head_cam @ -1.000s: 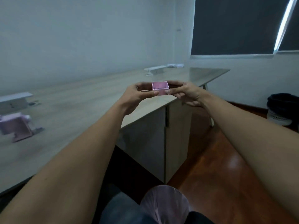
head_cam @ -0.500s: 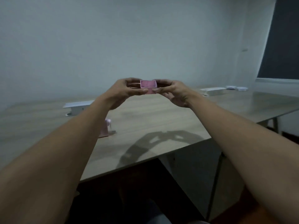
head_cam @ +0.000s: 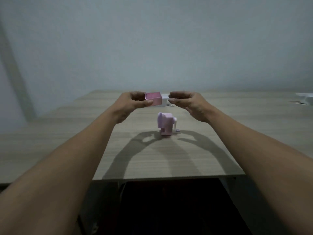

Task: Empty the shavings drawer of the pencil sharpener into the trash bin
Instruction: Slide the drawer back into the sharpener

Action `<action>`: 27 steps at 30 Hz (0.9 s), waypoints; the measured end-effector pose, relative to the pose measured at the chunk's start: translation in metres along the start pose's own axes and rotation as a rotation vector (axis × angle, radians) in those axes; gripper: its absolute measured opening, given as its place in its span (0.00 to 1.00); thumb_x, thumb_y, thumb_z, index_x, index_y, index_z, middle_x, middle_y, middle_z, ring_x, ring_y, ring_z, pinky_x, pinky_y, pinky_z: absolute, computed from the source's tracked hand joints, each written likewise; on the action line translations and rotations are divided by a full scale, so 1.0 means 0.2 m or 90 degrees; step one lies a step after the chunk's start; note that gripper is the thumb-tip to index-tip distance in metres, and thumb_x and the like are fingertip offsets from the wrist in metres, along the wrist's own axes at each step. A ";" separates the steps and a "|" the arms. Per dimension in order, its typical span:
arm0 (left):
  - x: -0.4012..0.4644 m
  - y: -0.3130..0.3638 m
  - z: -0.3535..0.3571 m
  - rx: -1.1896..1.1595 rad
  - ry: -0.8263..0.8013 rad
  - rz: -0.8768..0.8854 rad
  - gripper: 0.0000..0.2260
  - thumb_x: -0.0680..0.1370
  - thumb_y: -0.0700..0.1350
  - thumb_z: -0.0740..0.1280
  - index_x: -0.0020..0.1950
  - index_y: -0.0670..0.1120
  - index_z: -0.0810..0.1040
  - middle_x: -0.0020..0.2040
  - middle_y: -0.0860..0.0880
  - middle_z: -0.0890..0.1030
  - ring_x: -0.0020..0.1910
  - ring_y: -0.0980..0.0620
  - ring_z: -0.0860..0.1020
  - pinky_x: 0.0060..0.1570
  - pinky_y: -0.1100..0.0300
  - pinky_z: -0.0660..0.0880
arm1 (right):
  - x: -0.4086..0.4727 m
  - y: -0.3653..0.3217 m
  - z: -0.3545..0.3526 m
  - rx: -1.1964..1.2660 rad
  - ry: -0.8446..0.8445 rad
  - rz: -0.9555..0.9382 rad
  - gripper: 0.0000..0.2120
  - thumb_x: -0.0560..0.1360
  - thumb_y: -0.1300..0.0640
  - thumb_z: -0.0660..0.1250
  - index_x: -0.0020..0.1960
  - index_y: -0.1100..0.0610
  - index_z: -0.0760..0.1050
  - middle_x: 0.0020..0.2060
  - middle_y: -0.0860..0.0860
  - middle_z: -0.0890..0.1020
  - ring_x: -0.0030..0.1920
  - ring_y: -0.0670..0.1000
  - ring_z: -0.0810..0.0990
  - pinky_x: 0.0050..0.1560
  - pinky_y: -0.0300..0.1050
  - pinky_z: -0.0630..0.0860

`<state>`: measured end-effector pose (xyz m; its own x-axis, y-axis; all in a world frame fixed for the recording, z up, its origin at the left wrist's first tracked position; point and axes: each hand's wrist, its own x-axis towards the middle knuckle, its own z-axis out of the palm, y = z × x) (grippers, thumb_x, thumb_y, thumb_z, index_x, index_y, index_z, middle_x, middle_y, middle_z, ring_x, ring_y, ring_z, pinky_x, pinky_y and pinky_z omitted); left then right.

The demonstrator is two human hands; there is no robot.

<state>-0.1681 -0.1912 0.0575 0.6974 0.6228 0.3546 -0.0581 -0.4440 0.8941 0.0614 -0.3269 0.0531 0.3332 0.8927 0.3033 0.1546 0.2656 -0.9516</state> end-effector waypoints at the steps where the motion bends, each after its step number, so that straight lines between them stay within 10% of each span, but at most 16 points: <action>1: -0.02 -0.05 -0.05 0.000 0.012 -0.020 0.16 0.75 0.40 0.76 0.63 0.42 0.83 0.53 0.49 0.87 0.49 0.59 0.84 0.54 0.67 0.75 | 0.02 0.05 0.01 -0.033 0.001 -0.004 0.24 0.69 0.62 0.80 0.63 0.64 0.81 0.59 0.55 0.86 0.63 0.52 0.82 0.72 0.49 0.72; 10: -0.10 -0.38 -0.14 0.016 -0.011 -0.187 0.20 0.73 0.39 0.77 0.65 0.38 0.81 0.57 0.44 0.86 0.51 0.53 0.84 0.56 0.63 0.76 | 0.00 0.28 0.01 -0.152 -0.016 0.037 0.27 0.68 0.63 0.80 0.66 0.63 0.80 0.60 0.53 0.85 0.60 0.49 0.84 0.49 0.31 0.77; 27: -0.06 -0.45 0.10 -0.029 -0.057 -0.229 0.17 0.75 0.36 0.75 0.64 0.37 0.82 0.53 0.40 0.86 0.40 0.53 0.85 0.43 0.64 0.83 | -0.01 0.37 -0.01 -0.125 -0.011 0.027 0.28 0.69 0.64 0.79 0.68 0.60 0.79 0.60 0.51 0.85 0.55 0.45 0.84 0.48 0.29 0.78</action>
<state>-0.1570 -0.1721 -0.0333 0.7388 0.6738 -0.0084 0.1724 -0.1770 0.9690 0.0731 -0.3096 -0.0186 0.3274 0.9080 0.2614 0.3197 0.1538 -0.9349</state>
